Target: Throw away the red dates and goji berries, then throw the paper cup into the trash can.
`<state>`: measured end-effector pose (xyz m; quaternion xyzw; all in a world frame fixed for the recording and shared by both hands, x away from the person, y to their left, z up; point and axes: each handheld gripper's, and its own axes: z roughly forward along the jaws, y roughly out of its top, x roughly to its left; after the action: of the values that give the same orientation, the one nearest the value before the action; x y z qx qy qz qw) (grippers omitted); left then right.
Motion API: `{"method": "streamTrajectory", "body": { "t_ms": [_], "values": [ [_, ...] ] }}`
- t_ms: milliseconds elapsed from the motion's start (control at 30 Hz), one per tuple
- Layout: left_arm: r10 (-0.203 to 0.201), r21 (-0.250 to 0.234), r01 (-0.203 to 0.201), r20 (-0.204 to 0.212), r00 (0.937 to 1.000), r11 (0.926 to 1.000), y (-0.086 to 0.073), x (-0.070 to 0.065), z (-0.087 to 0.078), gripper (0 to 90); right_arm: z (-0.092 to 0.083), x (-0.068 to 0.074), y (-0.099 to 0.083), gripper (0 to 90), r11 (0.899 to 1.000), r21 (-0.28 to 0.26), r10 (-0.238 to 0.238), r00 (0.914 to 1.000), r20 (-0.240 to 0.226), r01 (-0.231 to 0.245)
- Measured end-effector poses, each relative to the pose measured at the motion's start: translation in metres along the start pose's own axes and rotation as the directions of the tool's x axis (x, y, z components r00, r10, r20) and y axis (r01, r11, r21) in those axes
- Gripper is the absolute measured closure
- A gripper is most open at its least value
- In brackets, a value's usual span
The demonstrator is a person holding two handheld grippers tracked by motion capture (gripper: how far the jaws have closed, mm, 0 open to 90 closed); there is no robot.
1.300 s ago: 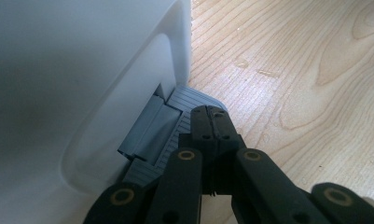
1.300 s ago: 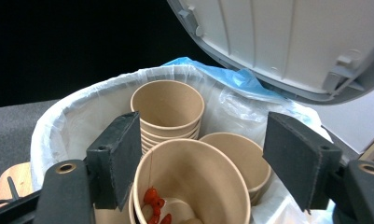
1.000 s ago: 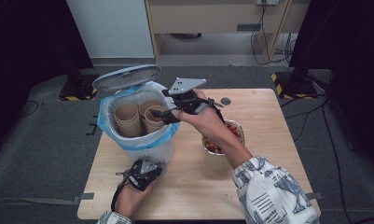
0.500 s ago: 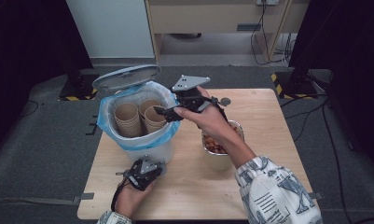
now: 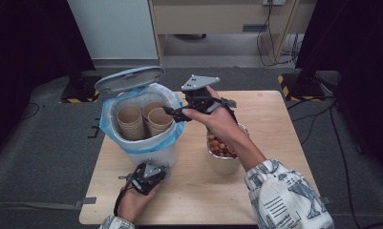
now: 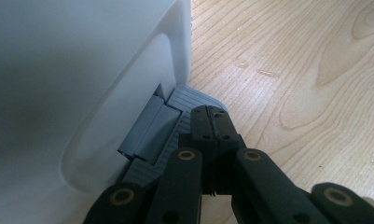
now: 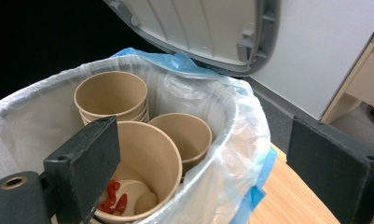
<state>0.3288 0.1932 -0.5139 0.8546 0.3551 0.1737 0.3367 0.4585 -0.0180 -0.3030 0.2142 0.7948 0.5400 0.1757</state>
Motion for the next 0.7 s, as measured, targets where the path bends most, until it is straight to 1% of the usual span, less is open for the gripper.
{"method": "streamTrajectory", "body": {
  "t_ms": [700],
  "values": [
    [-0.001,0.000,0.001,0.000,1.0000,1.0000,0.000,0.000,0.000,89.9,-0.012,-0.014,-0.004,10.0,1.000,0.021,0.014,0.9980,0.061,-0.016]
  ]
}}
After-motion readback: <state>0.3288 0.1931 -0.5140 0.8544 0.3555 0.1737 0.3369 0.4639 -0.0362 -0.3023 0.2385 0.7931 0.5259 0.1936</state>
